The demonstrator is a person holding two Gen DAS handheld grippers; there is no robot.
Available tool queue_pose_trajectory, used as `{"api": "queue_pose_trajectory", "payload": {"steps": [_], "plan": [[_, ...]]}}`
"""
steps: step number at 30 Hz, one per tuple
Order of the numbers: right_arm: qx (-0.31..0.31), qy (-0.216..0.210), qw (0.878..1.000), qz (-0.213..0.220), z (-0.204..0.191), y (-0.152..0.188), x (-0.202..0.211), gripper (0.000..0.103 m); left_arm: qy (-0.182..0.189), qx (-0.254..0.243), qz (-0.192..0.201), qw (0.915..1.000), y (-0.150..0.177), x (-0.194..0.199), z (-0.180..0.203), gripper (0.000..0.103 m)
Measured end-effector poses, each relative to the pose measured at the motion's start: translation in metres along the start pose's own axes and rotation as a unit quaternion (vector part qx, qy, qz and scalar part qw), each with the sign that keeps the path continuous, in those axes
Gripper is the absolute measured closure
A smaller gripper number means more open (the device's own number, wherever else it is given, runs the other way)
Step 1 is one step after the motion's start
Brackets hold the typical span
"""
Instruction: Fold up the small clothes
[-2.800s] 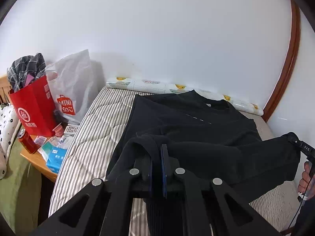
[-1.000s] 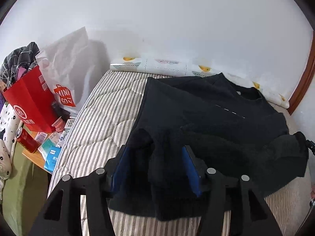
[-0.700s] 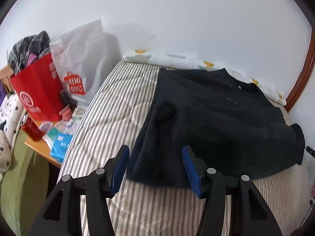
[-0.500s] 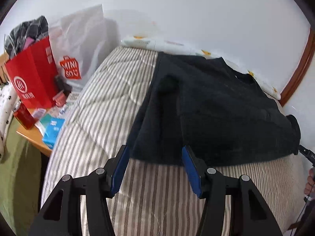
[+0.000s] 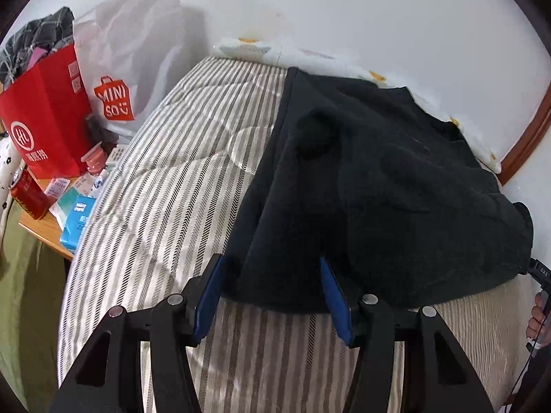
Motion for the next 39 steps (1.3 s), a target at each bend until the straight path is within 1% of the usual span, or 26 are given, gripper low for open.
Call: {"api": "queue_pose_trajectory", "payload": {"steps": [3,5,6,7,8,9,10,11,12,14,16,18,23,29,35,39], "plan": [[0.001,-0.002,1.000,-0.001,-0.001,-0.002,-0.006,0.056,0.003,0.011,0.006,0.9999,-0.002,-0.005,-0.002,0.050],[0.004,-0.002,1.000,0.001,-0.002,-0.003,-0.008,0.056,-0.003,0.007,0.009,0.9999,-0.002,-0.006,-0.001,0.050],[0.004,-0.004,1.000,0.000,-0.002,-0.003,-0.008,0.057,-0.008,0.005,0.011,0.9999,-0.002,-0.006,0.000,0.052],[0.004,-0.012,1.000,0.001,-0.002,-0.003,-0.008,0.061,-0.013,0.000,0.013,0.9998,-0.002,-0.006,0.001,0.056],[0.004,-0.030,1.000,0.001,-0.005,-0.003,-0.007,0.072,-0.015,-0.007,0.016,0.9997,-0.002,-0.006,0.004,0.068],[0.004,-0.032,0.999,0.004,-0.006,-0.003,-0.006,0.073,-0.021,-0.016,0.018,0.9995,-0.001,-0.004,0.006,0.078],[0.009,-0.026,1.000,0.008,-0.007,-0.003,-0.003,0.079,-0.019,-0.021,0.019,0.9994,0.000,-0.003,0.008,0.083],[0.019,-0.019,1.000,0.014,-0.009,-0.003,-0.001,0.082,-0.017,-0.022,0.020,0.9994,0.001,-0.001,0.011,0.085],[0.030,-0.008,0.999,0.019,-0.011,-0.003,0.001,0.083,-0.022,-0.024,0.024,0.9992,0.001,0.002,0.011,0.087],[0.040,0.006,0.999,0.024,-0.014,-0.001,0.006,0.085,-0.024,-0.031,0.027,0.9988,0.003,0.008,0.012,0.088],[0.031,0.000,0.999,0.026,-0.014,0.000,0.012,0.085,-0.019,-0.031,0.034,0.9987,0.005,0.017,0.011,0.088],[0.019,-0.011,0.999,0.026,-0.013,0.003,0.019,0.085,-0.013,-0.032,0.033,0.9989,0.010,0.026,0.010,0.088],[0.023,-0.007,0.999,0.023,-0.017,0.016,0.041,0.085,-0.007,-0.033,0.027,0.9991,0.032,0.043,0.006,0.088],[0.017,-0.005,1.000,0.025,-0.015,0.043,0.064,0.085,-0.008,-0.042,0.030,0.9986,0.065,0.065,0.003,0.088],[0.022,0.000,0.999,0.026,-0.010,0.077,0.088,0.085,0.001,-0.039,0.030,0.9988,0.096,0.085,0.000,0.088],[0.021,0.003,0.999,0.028,-0.005,0.089,0.098,0.085,0.003,-0.047,0.031,0.9984,0.111,0.096,0.001,0.088]]}}
Point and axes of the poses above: each gripper's, at about its wrist camera, not at the fingertips, and x roughly against the way its jaws point, z to its right, y to its underside, the point moved 10 cm from there along -x, roughly the way its jaws point, and after that the axes turned 5 degrees about x, right-handed, at the moved point
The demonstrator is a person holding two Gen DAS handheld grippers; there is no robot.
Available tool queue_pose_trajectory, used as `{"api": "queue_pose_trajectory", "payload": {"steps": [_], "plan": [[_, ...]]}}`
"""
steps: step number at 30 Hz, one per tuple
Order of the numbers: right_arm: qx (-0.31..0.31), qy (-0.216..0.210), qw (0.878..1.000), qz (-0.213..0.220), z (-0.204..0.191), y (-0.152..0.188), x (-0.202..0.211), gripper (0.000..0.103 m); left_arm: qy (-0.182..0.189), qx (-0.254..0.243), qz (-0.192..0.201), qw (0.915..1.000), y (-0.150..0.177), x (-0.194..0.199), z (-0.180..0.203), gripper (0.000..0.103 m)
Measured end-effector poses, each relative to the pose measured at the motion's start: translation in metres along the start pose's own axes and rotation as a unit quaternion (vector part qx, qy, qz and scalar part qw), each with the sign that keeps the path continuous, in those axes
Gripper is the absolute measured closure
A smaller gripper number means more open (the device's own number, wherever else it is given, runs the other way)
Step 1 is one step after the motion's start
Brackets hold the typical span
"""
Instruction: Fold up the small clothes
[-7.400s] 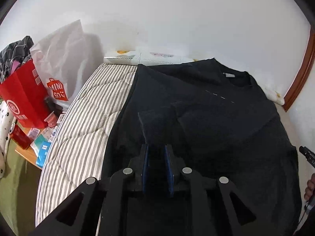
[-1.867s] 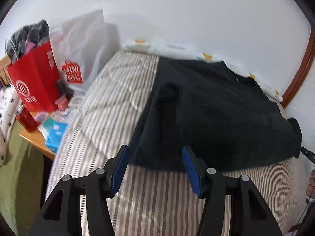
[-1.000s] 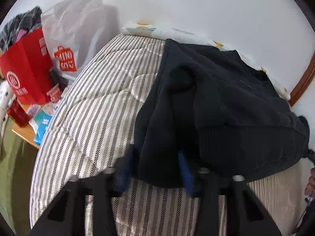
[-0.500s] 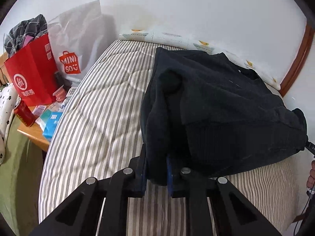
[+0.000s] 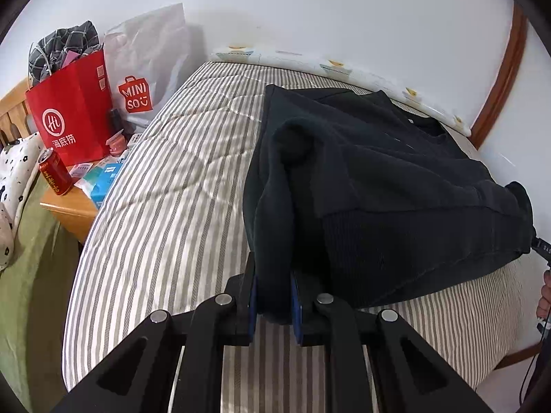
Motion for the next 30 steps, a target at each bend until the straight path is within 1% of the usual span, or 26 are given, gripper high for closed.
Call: {"api": "queue_pose_trajectory", "payload": {"steps": [4,6,7,8,11,13,15,16,17,18,20,22,25,27,28,29,30], "plan": [[0.005,0.018,1.000,0.003,-0.001,0.003,0.003,0.084,-0.003,-0.006,0.002,1.0000,0.002,0.003,0.002,0.087],[0.007,0.029,1.000,0.000,-0.001,0.005,0.005,0.082,-0.005,-0.009,0.002,0.9999,0.002,0.004,0.002,0.087],[0.005,0.032,0.999,-0.002,-0.001,0.006,0.006,0.079,-0.006,-0.010,0.004,0.9999,0.001,0.005,0.003,0.086],[0.002,0.034,0.999,-0.005,0.001,0.006,0.007,0.078,-0.009,-0.010,0.006,0.9999,0.000,0.007,0.003,0.086],[-0.010,0.036,0.999,0.002,0.006,0.009,0.024,0.077,-0.025,-0.023,0.013,0.9993,-0.001,0.016,0.003,0.084],[-0.010,0.042,0.999,0.014,0.006,0.007,0.039,0.076,-0.028,-0.025,0.032,0.9988,-0.004,0.028,0.004,0.083],[0.000,0.043,0.999,0.026,0.002,0.004,0.055,0.073,-0.025,-0.024,0.042,0.9985,-0.006,0.039,0.006,0.080],[0.008,0.040,0.999,0.030,-0.004,0.004,0.063,0.071,-0.017,-0.023,0.047,0.9985,-0.006,0.045,0.008,0.079],[0.017,0.033,0.999,0.032,-0.012,0.003,0.067,0.071,-0.012,-0.022,0.049,0.9985,-0.006,0.048,0.012,0.074],[0.027,0.025,0.999,0.031,-0.021,0.004,0.069,0.071,-0.007,-0.023,0.049,0.9985,-0.005,0.051,0.015,0.065],[0.043,0.008,0.999,0.023,-0.041,0.011,0.067,0.071,0.011,-0.027,0.049,0.9984,0.000,0.053,0.023,0.058],[0.064,-0.014,0.998,0.011,-0.062,0.020,0.059,0.071,0.019,-0.034,0.042,0.9983,0.007,0.051,0.030,0.058],[0.082,-0.031,0.996,-0.009,-0.084,0.036,0.040,0.073,0.038,-0.040,0.026,0.9982,0.018,0.045,0.040,0.058],[0.088,-0.033,0.995,-0.023,-0.091,0.043,0.027,0.078,0.047,-0.045,0.011,0.9978,0.025,0.038,0.046,0.058],[0.088,-0.032,0.995,-0.031,-0.093,0.047,0.020,0.084,0.049,-0.047,0.005,0.9976,0.027,0.035,0.048,0.058],[0.086,-0.032,0.995,-0.038,-0.094,0.050,0.014,0.087,0.051,-0.048,0.002,0.9975,0.028,0.032,0.050,0.058],[0.085,-0.034,0.995,-0.043,-0.094,0.051,0.008,0.087,0.055,-0.049,-0.001,0.9973,0.029,0.030,0.052,0.058]]}}
Point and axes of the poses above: each gripper's, at about its wrist camera, not at the fingertips, and x roughly against the way its jaws point, z to its right, y to its underside, the point moved 10 cm from there along -x, roughly the way its jaws point, and after that the axes turned 5 degrees about x, right-handed, at the moved point
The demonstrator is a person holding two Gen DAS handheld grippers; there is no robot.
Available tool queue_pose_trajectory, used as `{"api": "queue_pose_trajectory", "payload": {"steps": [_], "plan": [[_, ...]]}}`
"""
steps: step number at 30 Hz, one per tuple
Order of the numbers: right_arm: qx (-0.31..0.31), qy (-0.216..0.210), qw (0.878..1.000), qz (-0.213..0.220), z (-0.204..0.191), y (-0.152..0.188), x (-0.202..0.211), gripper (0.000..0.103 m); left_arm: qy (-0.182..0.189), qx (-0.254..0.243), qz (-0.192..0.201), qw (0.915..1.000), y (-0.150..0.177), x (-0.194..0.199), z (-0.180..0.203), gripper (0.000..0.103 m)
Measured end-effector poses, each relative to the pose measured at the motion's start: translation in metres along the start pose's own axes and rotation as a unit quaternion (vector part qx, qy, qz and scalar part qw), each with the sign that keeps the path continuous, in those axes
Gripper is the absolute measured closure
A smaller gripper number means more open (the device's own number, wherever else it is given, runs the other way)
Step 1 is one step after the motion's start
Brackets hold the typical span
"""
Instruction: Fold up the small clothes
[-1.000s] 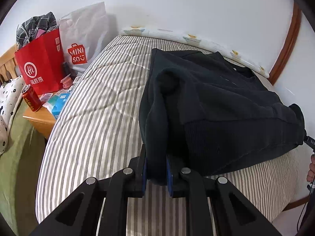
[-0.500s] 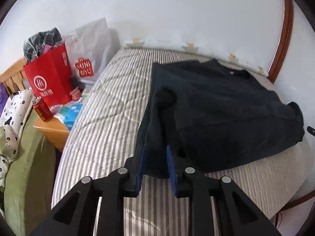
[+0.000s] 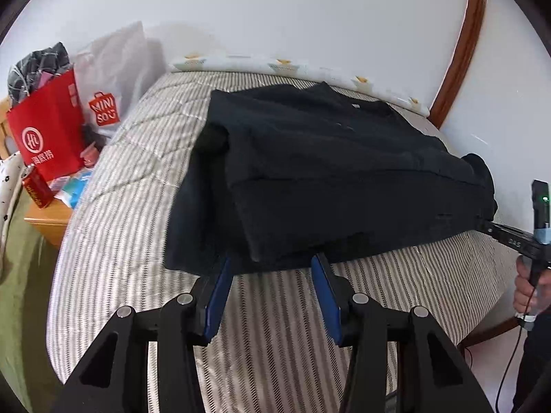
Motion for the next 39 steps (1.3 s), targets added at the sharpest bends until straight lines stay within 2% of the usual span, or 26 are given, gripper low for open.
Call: {"api": "queue_pose_trajectory", "payload": {"steps": [3,11,14,15,17,19,24,27,39], "plan": [[-0.001,0.017,1.000,-0.004,0.006,-0.001,-0.010,0.088,0.004,-0.003,-0.012,0.9999,0.003,-0.009,0.005,0.058],[-0.005,0.039,0.999,0.016,0.019,-0.019,-0.002,0.089,0.005,-0.007,-0.022,0.9997,-0.003,-0.032,0.006,0.060],[-0.006,0.031,0.999,0.033,0.021,-0.029,0.003,0.088,-0.003,-0.011,-0.014,0.9998,-0.010,-0.032,0.006,0.079],[-0.010,0.029,0.999,0.042,0.022,-0.033,0.005,0.088,-0.003,-0.011,-0.011,0.9999,-0.012,-0.031,0.005,0.090],[-0.020,0.025,0.999,0.044,0.024,-0.040,0.003,0.088,0.004,-0.007,-0.006,0.9999,-0.017,-0.029,0.006,0.093],[-0.026,0.024,0.998,0.043,0.027,-0.045,0.000,0.088,0.004,-0.004,0.006,1.0000,-0.025,-0.025,0.006,0.094],[-0.039,0.015,0.997,0.062,0.033,-0.063,-0.001,0.100,0.005,0.009,0.034,0.9994,-0.051,-0.016,0.005,0.095],[-0.044,0.000,0.997,0.067,0.035,-0.077,-0.002,0.101,0.000,0.013,0.040,0.9991,-0.069,-0.019,0.003,0.095],[-0.048,-0.007,0.997,0.059,0.041,-0.134,-0.040,0.101,-0.006,0.037,0.042,0.9984,-0.132,-0.057,0.000,0.096]]}}
Point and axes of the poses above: each gripper's, at about its wrist camera, not at the fingertips, and x roughly against the way its jaws point, z to its right, y to its underside, the point moved 10 cm from there along -x, roughly the way its jaws point, and after that the axes turned 5 degrees about x, right-handed, at the moved point
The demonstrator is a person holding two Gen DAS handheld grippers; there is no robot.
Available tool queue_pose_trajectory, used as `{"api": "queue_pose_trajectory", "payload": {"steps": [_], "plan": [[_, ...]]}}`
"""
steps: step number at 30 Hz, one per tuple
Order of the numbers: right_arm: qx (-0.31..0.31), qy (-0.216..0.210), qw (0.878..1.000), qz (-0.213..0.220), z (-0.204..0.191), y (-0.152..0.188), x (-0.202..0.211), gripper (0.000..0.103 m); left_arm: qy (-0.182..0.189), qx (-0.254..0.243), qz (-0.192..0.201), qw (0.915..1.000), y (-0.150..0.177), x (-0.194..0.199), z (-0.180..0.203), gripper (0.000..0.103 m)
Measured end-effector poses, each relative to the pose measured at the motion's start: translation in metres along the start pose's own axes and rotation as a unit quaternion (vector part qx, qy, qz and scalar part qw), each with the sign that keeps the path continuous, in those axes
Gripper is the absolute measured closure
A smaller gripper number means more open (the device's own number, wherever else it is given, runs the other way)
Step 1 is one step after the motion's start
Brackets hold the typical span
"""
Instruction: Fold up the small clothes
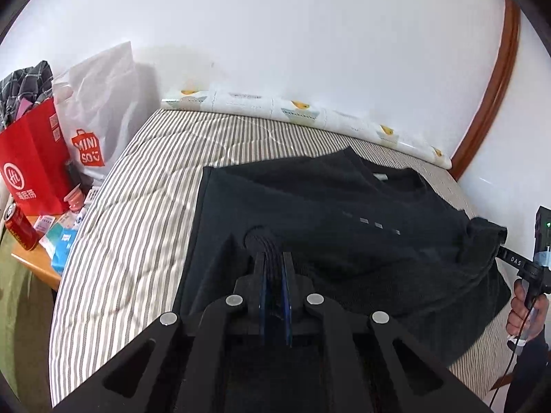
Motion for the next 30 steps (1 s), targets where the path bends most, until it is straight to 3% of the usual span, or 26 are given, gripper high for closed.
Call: {"api": "queue_pose_trajectory", "payload": {"steps": [6,10,12,14,16,19,22,25,30], "plan": [[-0.011,0.015,0.999,-0.030,0.012,-0.019,-0.038,0.100,0.005,0.021,-0.019,0.9996,-0.021,-0.027,0.000,0.095],[0.013,0.037,0.999,-0.028,0.018,-0.035,-0.046,0.097,0.008,0.025,-0.030,0.9992,-0.029,-0.042,0.002,0.095],[0.018,0.038,0.999,-0.027,0.021,-0.042,-0.049,0.088,0.011,0.026,-0.033,0.9991,-0.031,-0.047,0.003,0.095],[0.019,0.033,0.999,-0.031,0.023,-0.047,-0.055,0.061,0.017,0.028,-0.035,0.9989,-0.034,-0.048,0.003,0.092],[0.028,0.038,0.998,-0.035,0.024,-0.052,-0.063,0.055,0.021,0.030,-0.029,0.9989,-0.039,-0.045,0.001,0.085],[0.042,0.041,0.997,-0.051,0.021,-0.058,-0.077,0.055,0.020,0.029,-0.013,0.9993,-0.045,-0.036,-0.005,0.066],[0.056,0.051,0.995,-0.070,0.018,-0.059,-0.095,0.055,0.016,0.029,-0.002,0.9995,-0.048,-0.029,-0.014,0.061],[0.070,0.045,0.994,-0.077,0.010,-0.059,-0.106,0.080,0.021,0.036,-0.004,0.9991,-0.045,-0.025,-0.021,0.060],[0.063,0.050,0.997,-0.008,0.015,-0.083,-0.080,0.087,0.027,0.030,0.008,0.9992,-0.043,-0.018,-0.026,0.053]]}}
Point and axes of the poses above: each gripper's, at about its wrist camera, not at the fingertips, and x roughly against the way its jaws point, z to its right, y to its underside, the point moved 10 cm from there along -x, roughly the way its jaws point, and after that the axes turned 5 degrees about x, right-handed, at the moved point
